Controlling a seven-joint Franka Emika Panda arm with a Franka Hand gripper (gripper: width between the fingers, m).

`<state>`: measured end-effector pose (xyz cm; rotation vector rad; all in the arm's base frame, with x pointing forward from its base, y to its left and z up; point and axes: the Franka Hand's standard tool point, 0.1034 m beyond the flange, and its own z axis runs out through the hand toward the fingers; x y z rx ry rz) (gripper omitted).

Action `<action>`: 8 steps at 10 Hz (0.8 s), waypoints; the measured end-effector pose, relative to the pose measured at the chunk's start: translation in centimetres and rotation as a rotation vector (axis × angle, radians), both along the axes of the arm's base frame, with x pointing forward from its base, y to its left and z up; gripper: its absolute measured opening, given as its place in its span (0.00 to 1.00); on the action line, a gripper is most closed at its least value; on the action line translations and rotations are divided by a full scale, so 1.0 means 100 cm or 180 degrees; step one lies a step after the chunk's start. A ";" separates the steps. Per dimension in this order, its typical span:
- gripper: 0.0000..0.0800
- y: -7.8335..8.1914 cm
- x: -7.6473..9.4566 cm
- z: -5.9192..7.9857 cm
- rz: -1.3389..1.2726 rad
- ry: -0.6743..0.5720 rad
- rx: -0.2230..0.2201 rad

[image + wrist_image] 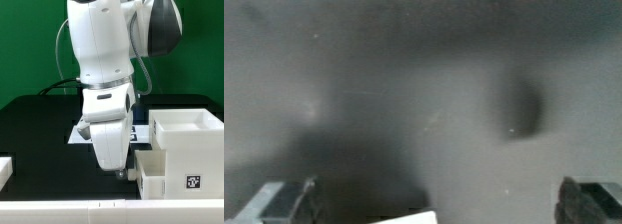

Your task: Assemble drawer

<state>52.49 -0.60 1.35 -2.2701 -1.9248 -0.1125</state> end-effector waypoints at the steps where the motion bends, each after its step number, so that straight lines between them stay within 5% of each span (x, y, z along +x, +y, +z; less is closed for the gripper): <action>1: 0.81 0.000 0.000 0.000 -0.0002 0.0001 0.0000; 4: 0.81 0.000 0.009 0.006 -0.0056 -0.0038 -0.0003; 8: 0.81 0.030 0.001 0.005 -0.0254 0.0028 0.0021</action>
Offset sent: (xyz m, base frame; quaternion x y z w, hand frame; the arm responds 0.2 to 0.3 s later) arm 0.0162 0.0037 0.0103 0.0059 0.0016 0.0094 0.9999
